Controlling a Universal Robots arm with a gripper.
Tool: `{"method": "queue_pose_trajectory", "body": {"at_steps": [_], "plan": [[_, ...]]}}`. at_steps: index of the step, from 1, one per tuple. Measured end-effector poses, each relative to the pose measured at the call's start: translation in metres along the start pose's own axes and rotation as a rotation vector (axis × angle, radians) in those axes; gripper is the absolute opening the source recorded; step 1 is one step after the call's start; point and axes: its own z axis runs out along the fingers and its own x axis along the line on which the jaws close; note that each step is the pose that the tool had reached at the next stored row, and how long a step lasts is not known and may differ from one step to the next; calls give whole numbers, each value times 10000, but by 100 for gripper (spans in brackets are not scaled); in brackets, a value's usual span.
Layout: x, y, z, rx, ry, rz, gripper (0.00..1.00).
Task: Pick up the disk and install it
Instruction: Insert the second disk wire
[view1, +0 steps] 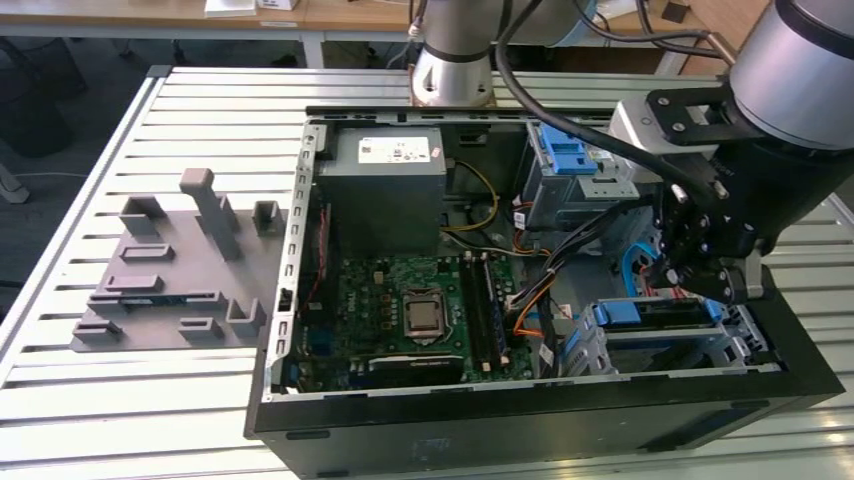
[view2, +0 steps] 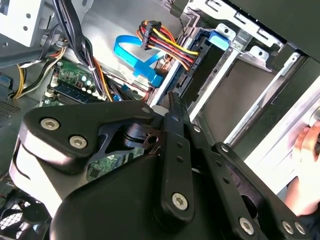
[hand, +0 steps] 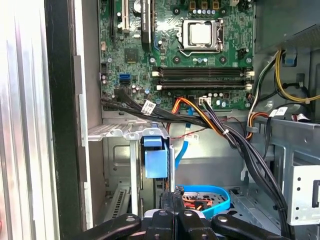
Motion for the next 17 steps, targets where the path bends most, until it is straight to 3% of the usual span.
{"method": "queue_pose_trajectory", "body": {"at_steps": [12, 17], "plan": [[-72, -4, -52, -36, 1, 2, 11], [-86, -11, -59, -109, 4, 6, 11]]}}
